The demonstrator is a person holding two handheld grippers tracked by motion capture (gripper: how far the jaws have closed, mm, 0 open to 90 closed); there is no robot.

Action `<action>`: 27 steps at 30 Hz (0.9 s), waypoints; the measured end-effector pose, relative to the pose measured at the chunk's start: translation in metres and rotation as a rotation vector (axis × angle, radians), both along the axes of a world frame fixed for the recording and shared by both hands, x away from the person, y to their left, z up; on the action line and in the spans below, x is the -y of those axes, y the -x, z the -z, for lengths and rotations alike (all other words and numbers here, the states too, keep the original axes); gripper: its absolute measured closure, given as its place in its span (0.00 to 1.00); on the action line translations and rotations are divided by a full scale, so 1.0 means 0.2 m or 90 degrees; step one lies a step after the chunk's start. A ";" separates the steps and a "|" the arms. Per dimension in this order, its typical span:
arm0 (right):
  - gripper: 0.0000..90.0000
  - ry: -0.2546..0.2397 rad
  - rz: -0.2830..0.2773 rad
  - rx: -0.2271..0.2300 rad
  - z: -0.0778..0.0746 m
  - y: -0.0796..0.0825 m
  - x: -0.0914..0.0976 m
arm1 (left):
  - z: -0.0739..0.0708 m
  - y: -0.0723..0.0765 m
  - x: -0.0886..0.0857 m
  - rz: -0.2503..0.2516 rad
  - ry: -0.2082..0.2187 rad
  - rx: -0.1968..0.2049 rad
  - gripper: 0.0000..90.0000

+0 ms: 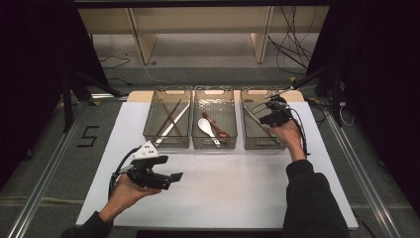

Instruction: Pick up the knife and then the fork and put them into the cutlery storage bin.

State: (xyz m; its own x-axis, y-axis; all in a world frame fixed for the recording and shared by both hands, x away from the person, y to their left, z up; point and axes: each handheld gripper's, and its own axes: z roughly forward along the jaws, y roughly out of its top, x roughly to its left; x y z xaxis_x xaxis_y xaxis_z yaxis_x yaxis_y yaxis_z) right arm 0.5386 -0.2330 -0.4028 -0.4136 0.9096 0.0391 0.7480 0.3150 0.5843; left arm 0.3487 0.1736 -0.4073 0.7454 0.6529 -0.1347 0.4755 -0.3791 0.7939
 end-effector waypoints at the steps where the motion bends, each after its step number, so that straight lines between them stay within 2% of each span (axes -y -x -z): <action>1: 0.81 0.000 -0.004 0.001 -0.01 0.00 0.00 | 0.00 0.00 0.00 0.000 0.000 0.000 0.21; 4: 0.76 -0.007 -0.008 0.013 -0.03 0.02 0.00 | 0.00 0.00 0.00 -0.002 0.002 -0.001 0.21; 9: 0.66 -0.038 -0.017 0.013 -0.05 0.06 0.01 | 0.00 0.00 0.00 -0.001 0.003 0.002 0.21; 15: 0.56 -0.060 -0.019 0.024 -0.06 0.14 0.03 | 0.00 0.00 -0.01 -0.003 0.007 0.004 0.20; 21: 0.48 -0.095 -0.024 0.054 -0.09 0.24 0.03 | -0.01 0.00 -0.01 -0.005 0.011 0.005 0.20; 25: 0.45 -0.113 -0.034 0.082 -0.12 0.32 0.02 | -0.01 0.00 0.00 -0.004 0.010 0.005 0.20; 27: 0.42 -0.115 -0.040 0.087 -0.13 0.36 0.01 | -0.01 0.00 -0.01 -0.004 0.011 0.005 0.20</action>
State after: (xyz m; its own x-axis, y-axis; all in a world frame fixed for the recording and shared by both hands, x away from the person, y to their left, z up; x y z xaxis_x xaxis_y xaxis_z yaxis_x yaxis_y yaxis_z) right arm 0.4671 -0.2357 -0.3764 -0.4818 0.8652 0.1386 0.6407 0.2400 0.7293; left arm 0.3491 0.1747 -0.4061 0.7422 0.6554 -0.1401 0.4714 -0.3620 0.8042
